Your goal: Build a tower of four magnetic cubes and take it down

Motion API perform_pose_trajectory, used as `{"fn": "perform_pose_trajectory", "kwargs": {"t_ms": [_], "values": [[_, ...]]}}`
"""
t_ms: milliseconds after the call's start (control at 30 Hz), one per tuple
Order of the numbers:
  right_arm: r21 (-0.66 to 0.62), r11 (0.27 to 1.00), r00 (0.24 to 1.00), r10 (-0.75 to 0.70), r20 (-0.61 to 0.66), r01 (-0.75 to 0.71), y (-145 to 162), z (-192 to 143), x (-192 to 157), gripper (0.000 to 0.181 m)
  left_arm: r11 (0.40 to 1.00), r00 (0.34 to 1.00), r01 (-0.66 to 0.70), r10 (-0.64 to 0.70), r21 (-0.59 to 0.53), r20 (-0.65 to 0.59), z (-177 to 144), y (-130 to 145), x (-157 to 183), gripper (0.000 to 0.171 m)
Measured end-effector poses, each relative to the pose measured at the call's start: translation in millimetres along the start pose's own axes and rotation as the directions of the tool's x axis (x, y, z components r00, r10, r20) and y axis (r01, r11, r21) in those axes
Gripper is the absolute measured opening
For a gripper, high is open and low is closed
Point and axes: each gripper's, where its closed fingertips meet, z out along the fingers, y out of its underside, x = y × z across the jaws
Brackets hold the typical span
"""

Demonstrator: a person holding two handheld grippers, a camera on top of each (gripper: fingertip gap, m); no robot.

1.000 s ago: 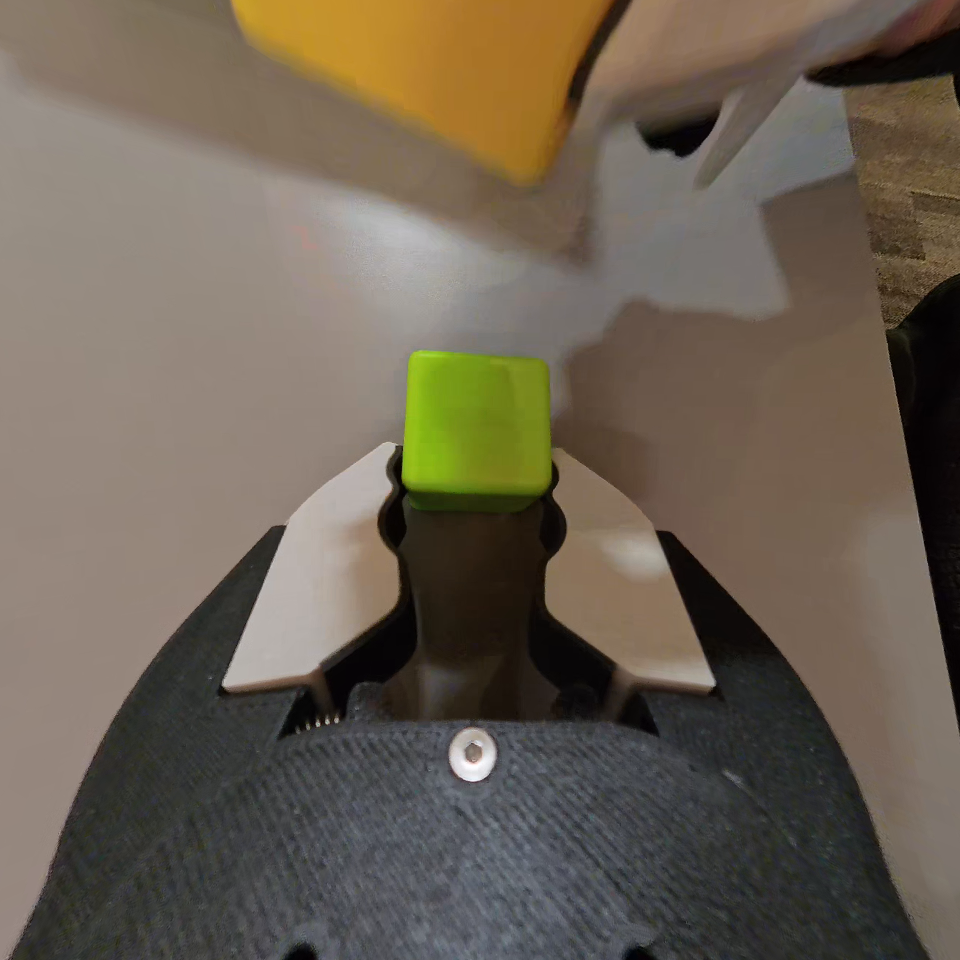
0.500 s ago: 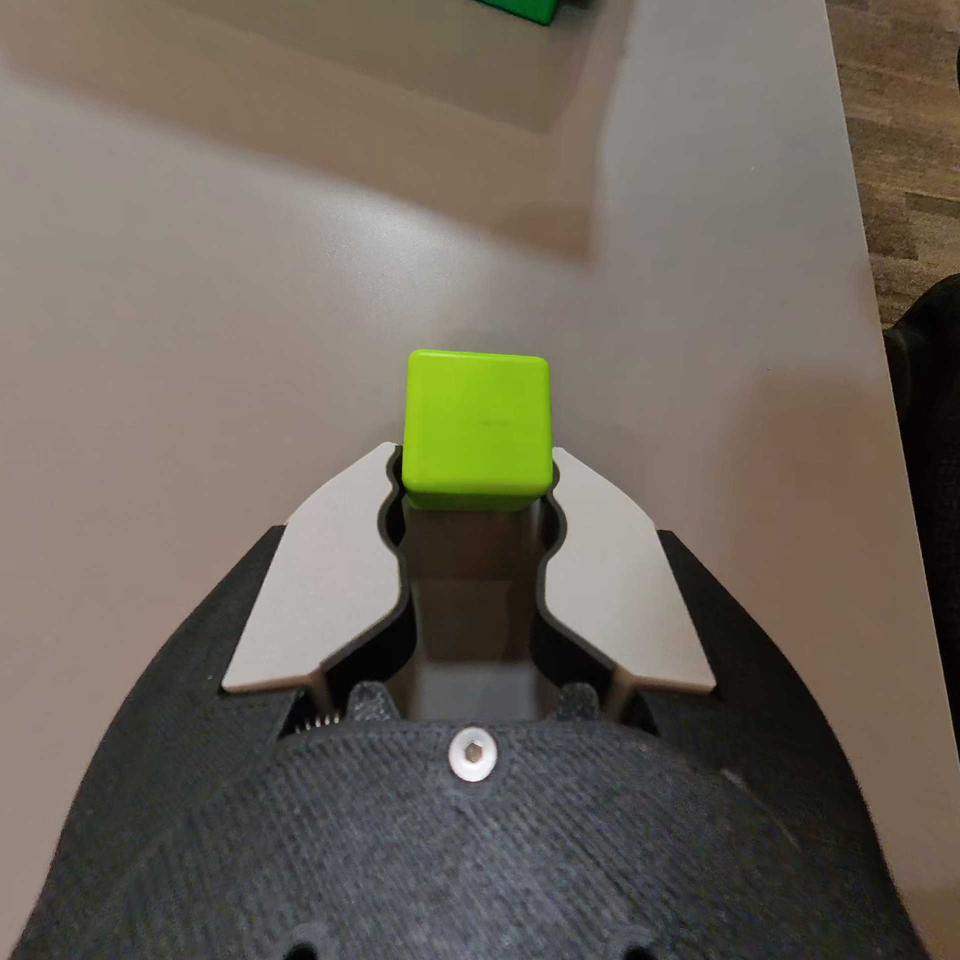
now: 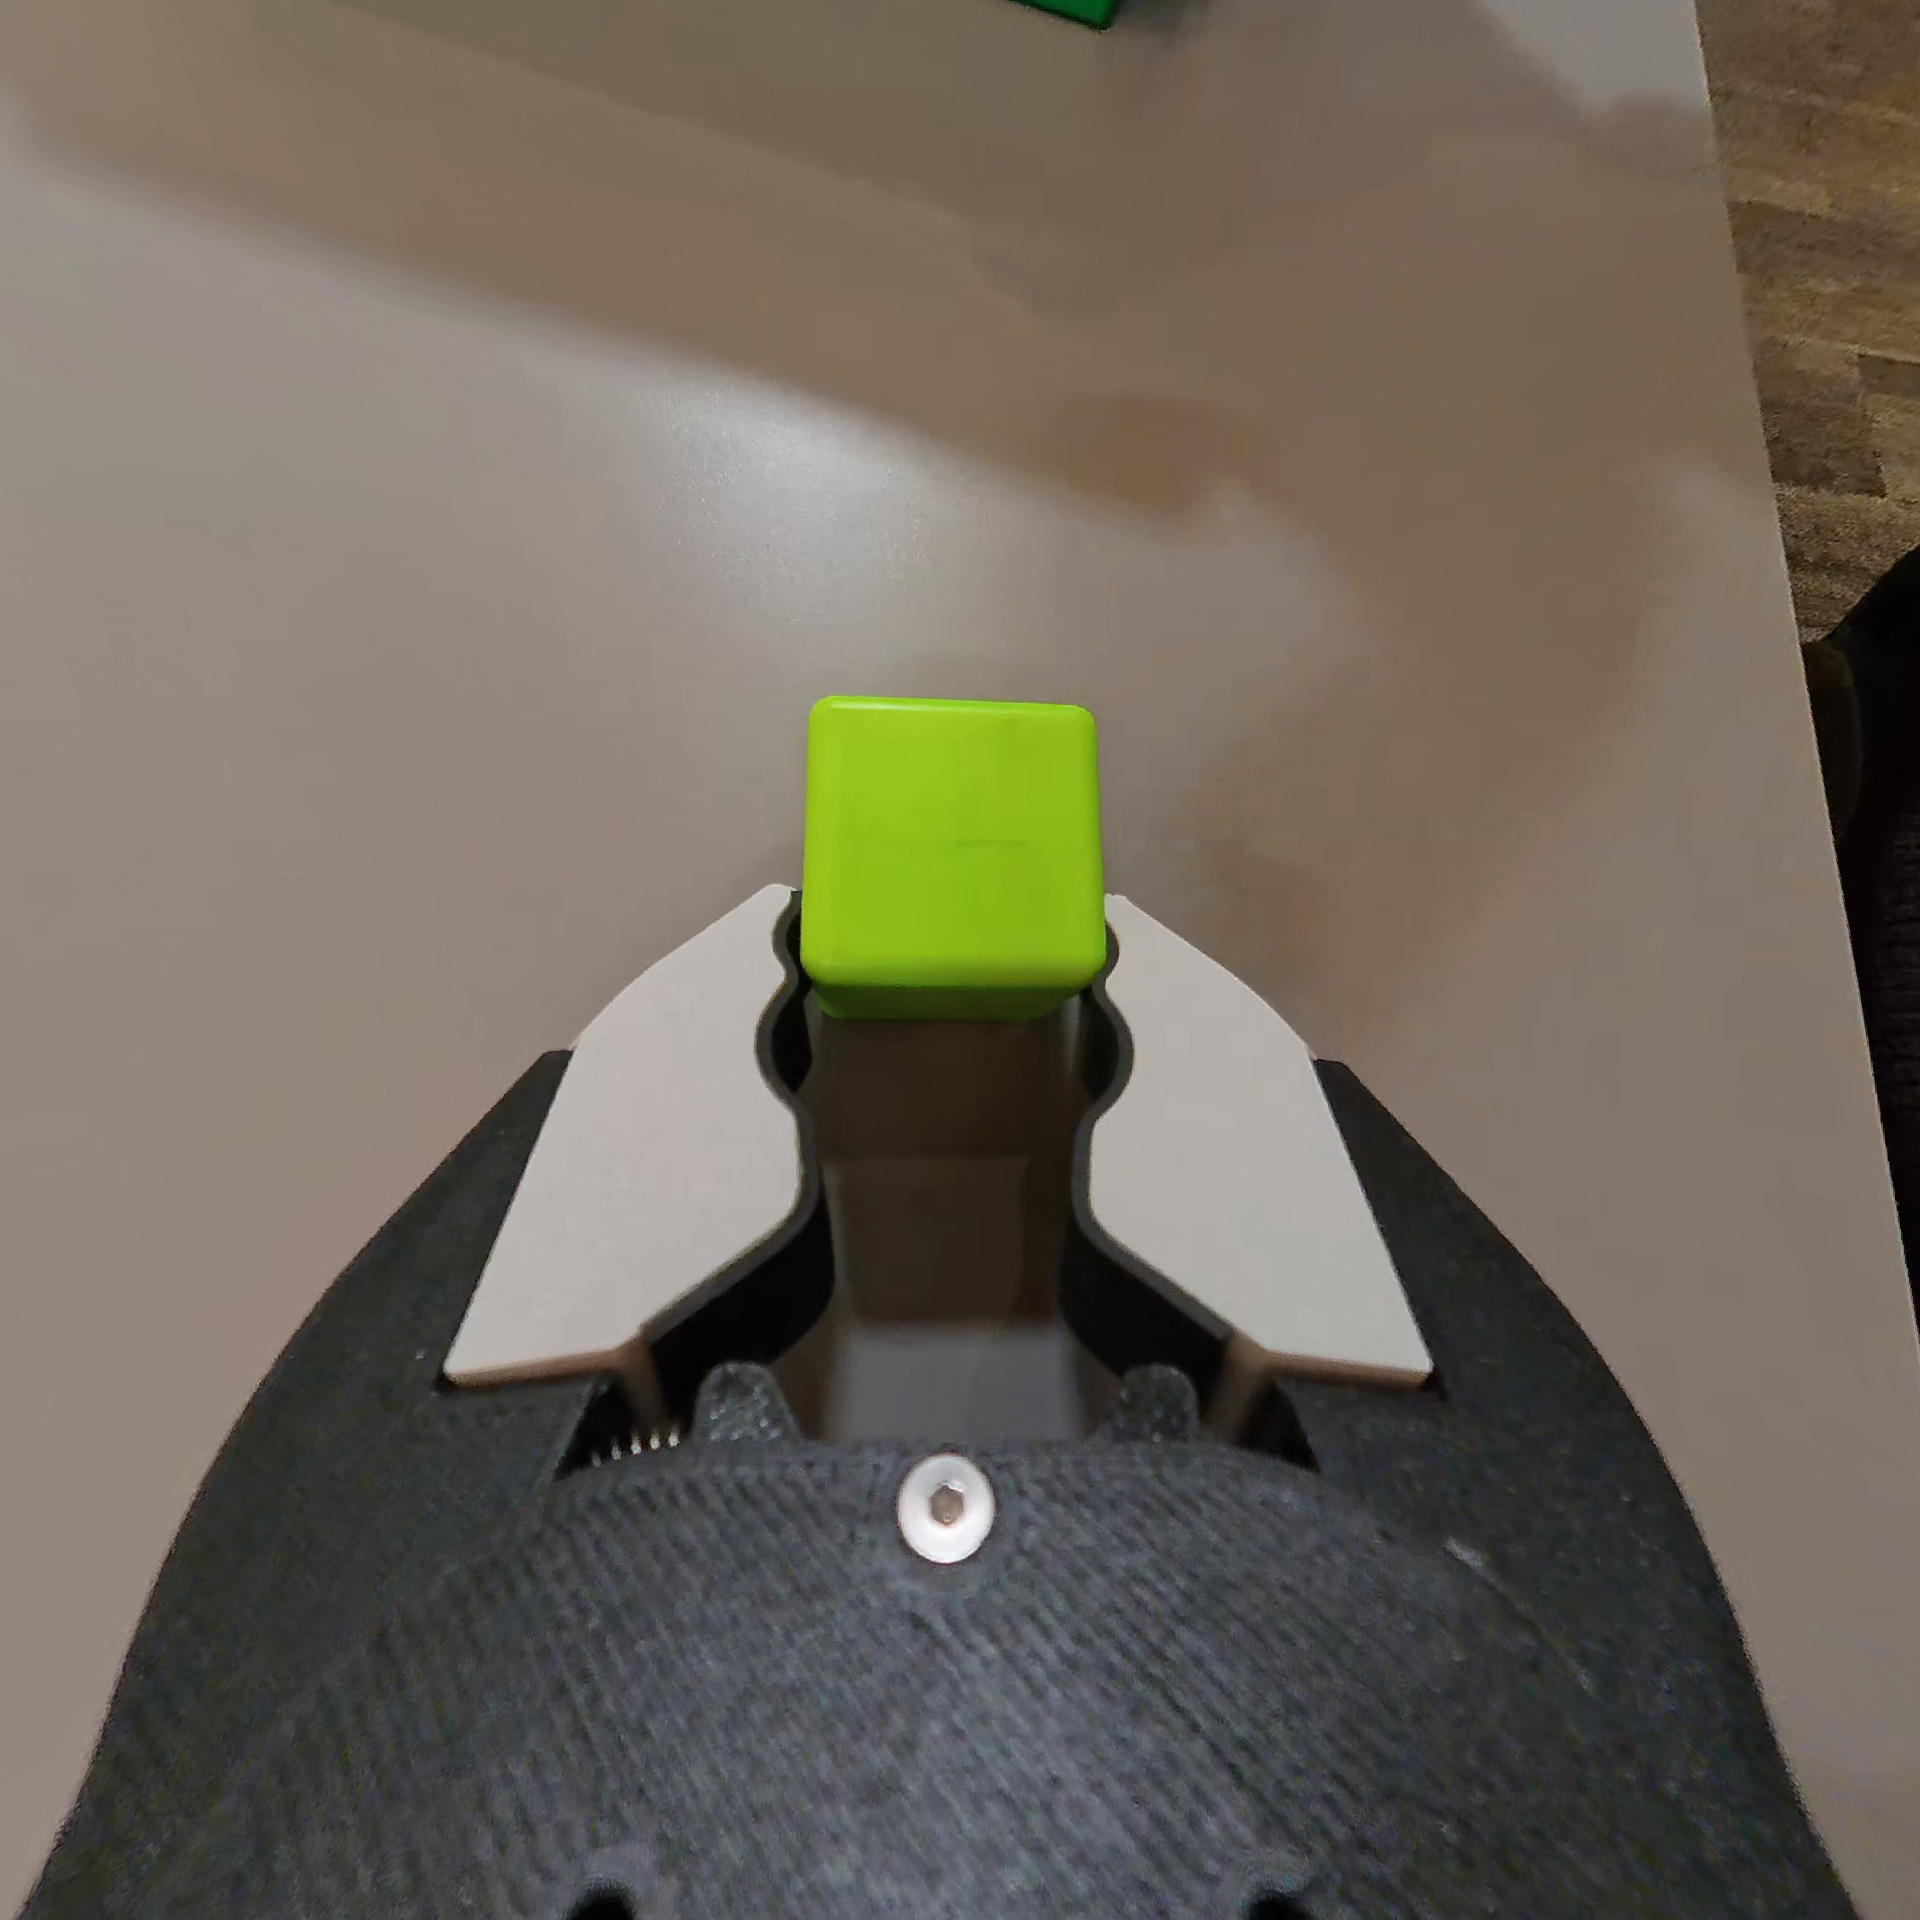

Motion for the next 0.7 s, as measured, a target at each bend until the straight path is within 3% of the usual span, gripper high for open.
{"fn": "perform_pose_trajectory", "kwargs": {"t_ms": [400,467,700], "values": [[-0.103,0.993,0.998,-0.055,0.018,0.057,12.9,23.3,-10.8,0.062,1.0,1.0,0.003,-0.003,-0.004,-0.005,0.5,0.5,0.2,0.05],[-0.112,0.991,0.997,-0.072,0.017,0.074,14.1,23.6,-11.6,0.056,1.0,1.0,0.002,-0.002,-0.005,-0.004,0.6,0.5,0.1,0.05],[-0.088,0.992,0.994,-0.096,-0.057,0.09,8.9,12.0,1.8,0.063,1.0,1.0,-0.002,0.002,-0.009,0.001,1.1,0.9,0.0,0.05]]}}
